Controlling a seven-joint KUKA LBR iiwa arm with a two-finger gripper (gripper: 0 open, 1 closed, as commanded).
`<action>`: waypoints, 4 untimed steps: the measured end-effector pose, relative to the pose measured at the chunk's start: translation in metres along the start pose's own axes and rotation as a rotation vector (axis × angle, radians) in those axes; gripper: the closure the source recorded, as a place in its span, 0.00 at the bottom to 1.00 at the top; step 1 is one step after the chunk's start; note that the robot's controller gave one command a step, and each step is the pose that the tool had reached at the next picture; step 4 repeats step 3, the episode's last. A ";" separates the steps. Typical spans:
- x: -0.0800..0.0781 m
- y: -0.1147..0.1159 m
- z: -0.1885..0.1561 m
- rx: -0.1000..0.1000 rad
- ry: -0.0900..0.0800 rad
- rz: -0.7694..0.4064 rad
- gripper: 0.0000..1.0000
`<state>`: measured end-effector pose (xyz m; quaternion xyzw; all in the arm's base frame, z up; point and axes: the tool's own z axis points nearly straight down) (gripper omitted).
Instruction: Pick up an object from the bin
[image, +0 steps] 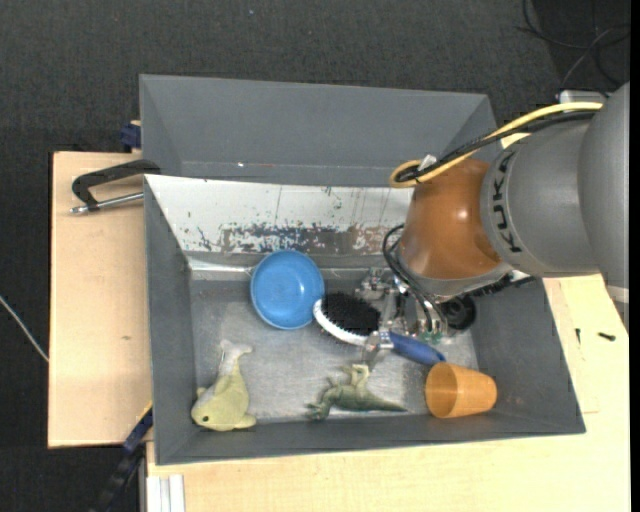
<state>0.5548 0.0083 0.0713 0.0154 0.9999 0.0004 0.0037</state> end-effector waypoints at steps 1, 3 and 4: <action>-0.001 -0.001 -0.003 0.000 -0.002 0.000 1.00; -0.025 0.047 -0.152 -0.001 -0.007 -0.425 1.00; -0.025 0.047 -0.152 -0.001 -0.007 -0.425 1.00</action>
Offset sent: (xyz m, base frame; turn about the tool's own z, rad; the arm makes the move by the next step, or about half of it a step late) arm 0.0000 0.0000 0.0000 0.0000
